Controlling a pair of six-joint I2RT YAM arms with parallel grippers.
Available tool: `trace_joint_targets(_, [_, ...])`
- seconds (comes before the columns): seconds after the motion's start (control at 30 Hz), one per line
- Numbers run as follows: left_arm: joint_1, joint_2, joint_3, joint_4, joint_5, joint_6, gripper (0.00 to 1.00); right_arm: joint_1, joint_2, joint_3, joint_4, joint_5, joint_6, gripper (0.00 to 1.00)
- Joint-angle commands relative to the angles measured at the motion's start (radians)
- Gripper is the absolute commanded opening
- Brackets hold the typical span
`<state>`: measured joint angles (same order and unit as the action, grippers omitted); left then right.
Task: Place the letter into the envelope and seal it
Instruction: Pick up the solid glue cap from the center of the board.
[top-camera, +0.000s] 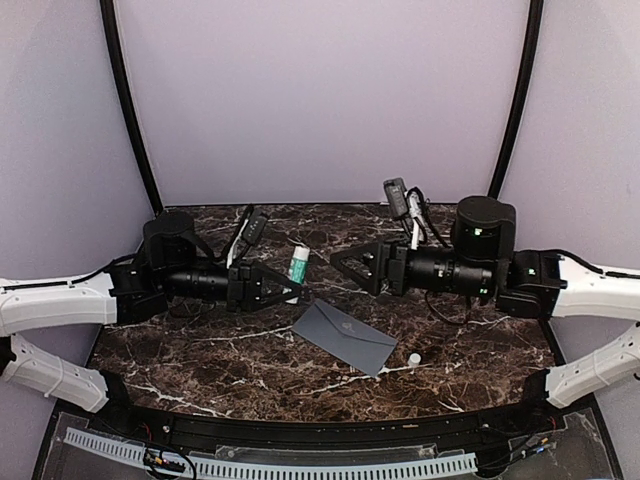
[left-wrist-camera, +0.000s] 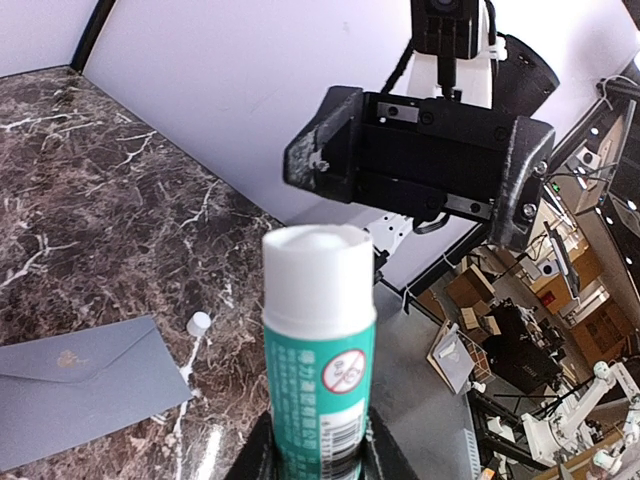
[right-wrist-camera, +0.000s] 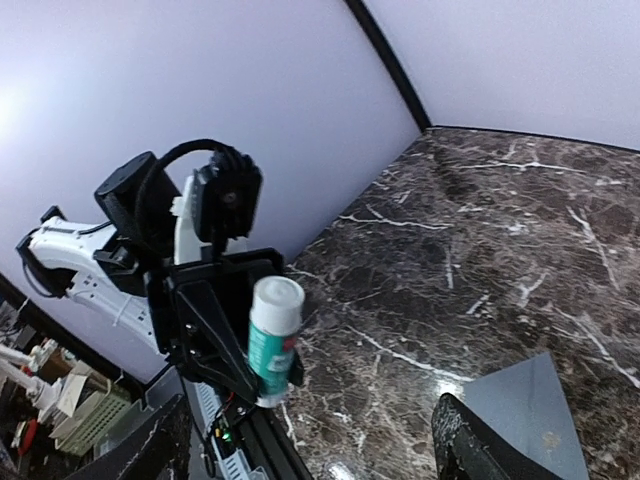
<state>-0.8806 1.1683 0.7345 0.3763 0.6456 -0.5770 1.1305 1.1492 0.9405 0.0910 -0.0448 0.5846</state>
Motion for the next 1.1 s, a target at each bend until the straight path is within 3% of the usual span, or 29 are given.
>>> trace_joint_targets(0.0, [0.081, 0.008, 0.12, -0.281, 0.117, 0.192, 0.0, -0.03, -0.088, -0.034, -0.294, 0.285, 0.065, 0.78])
trace_joint_targets(0.13, [0.142, 0.084, 0.217, -0.466, 0.137, 0.401, 0.0, -0.037, -0.098, -0.056, -0.553, 0.393, 0.17, 0.73])
trace_joint_targets(0.33, [0.155, 0.198, 0.328, -0.584, 0.058, 0.656, 0.0, -0.037, -0.049, -0.14, -0.7, 0.38, 0.287, 0.68])
trace_joint_targets(0.67, [0.155, 0.177, 0.259, -0.552, 0.018, 0.664, 0.0, -0.037, 0.213, -0.14, -0.823, 0.394, 0.348, 0.61])
trace_joint_targets(0.87, [0.155, 0.183, 0.268, -0.556, 0.03, 0.655, 0.0, -0.038, 0.318, -0.13, -0.801, 0.395, 0.343, 0.58])
trace_joint_targets(1.07, [0.155, 0.194, 0.269, -0.551, 0.046, 0.647, 0.0, -0.037, 0.367, -0.108, -0.761, 0.379, 0.327, 0.49])
